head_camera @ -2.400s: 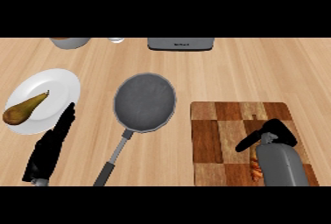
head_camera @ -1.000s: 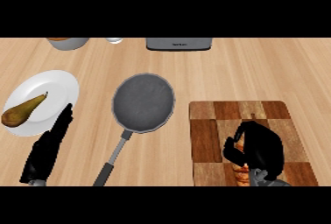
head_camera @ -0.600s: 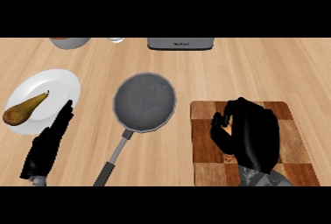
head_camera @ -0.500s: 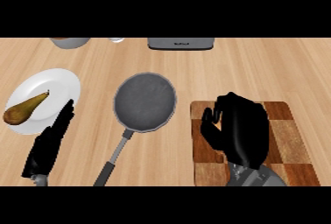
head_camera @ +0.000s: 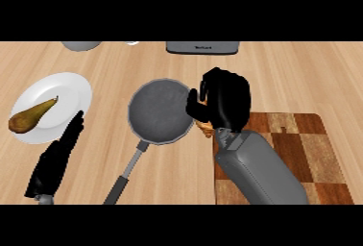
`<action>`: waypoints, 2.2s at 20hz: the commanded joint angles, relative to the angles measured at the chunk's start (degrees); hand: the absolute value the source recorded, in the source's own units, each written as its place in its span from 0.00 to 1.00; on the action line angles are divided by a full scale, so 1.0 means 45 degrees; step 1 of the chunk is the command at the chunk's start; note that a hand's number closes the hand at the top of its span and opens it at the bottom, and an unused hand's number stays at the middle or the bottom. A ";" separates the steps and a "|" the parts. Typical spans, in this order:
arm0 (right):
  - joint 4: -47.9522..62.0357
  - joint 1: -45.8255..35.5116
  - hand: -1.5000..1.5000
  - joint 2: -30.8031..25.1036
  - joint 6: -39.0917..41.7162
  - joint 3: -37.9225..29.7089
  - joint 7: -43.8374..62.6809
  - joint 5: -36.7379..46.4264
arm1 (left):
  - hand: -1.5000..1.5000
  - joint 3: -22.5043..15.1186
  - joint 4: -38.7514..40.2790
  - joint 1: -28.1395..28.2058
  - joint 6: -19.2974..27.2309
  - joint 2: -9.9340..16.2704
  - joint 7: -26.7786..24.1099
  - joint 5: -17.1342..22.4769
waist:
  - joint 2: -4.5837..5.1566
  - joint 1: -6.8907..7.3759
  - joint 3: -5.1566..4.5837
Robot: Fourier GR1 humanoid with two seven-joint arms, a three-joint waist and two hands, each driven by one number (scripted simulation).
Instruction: Pick the croissant from the cutting board and place it in the pan
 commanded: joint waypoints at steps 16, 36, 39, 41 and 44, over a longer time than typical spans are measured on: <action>0.9977 -0.4240 1.00 0.0085 -0.3639 0.0215 -0.2655 -0.8055 | 0.50 -0.0299 0.0591 -0.1736 -0.0488 -0.0412 0.0169 -0.0353 | 0.0465 0.1336 0.0026; 1.0305 -0.4000 0.00 0.0085 -1.1848 -0.1705 -0.7999 -1.3518 | 0.50 0.0129 0.1200 -0.1385 -0.0542 -0.0445 -0.0411 -0.0262 | 0.0242 0.0756 0.0018; 1.0744 -0.4126 0.00 0.0084 -1.2045 -0.2577 -0.8571 -1.3888 | 0.50 0.0183 0.0974 -0.0983 -0.0591 -0.0369 -0.0364 -0.0263 | 0.0132 0.0325 0.0013; 1.0093 -0.2921 0.00 -0.0019 -1.1741 -0.3228 -1.0106 -1.4111 | 0.50 0.0138 0.0621 -0.0154 -0.0387 -0.0481 -0.0420 -0.0334 | 0.0053 0.0046 0.0018; 0.9263 -0.1764 0.00 0.0082 -1.1651 -0.3238 -1.1620 -1.4517 | 0.50 0.0456 0.0796 -0.0573 -0.0312 -0.0553 -0.0246 -0.0379 | 0.0000 -0.0154 0.0012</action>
